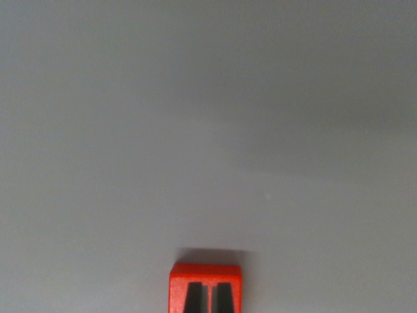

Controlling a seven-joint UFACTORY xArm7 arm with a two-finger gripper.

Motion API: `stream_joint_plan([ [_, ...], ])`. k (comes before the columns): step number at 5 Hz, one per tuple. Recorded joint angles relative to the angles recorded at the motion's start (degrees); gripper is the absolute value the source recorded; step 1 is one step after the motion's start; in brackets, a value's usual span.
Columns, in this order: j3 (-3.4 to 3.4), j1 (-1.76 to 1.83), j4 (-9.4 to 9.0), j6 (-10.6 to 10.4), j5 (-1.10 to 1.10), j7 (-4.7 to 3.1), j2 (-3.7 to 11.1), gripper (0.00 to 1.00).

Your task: Reach red block

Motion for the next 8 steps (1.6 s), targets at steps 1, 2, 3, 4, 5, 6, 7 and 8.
stream_joint_plan([
  [1,0.13,0.15,-2.04,-2.55,0.08,0.02,0.52,0.0],
  [2,0.13,0.15,-2.04,-2.55,0.08,0.02,0.52,0.0],
  [3,0.25,0.29,-3.97,-4.95,0.15,0.04,1.0,0.0],
  [4,0.25,0.29,-3.97,-4.95,0.15,0.04,1.0,0.0],
  [5,0.36,0.42,-5.7,-7.12,0.22,0.06,1.44,0.0],
  [6,0.36,0.42,-5.7,-7.12,0.22,0.06,1.44,0.0],
  [7,0.47,0.55,-7.42,-9.27,0.28,0.07,1.88,0.0],
  [8,0.47,0.55,-7.42,-9.27,0.28,0.07,1.88,0.0],
])
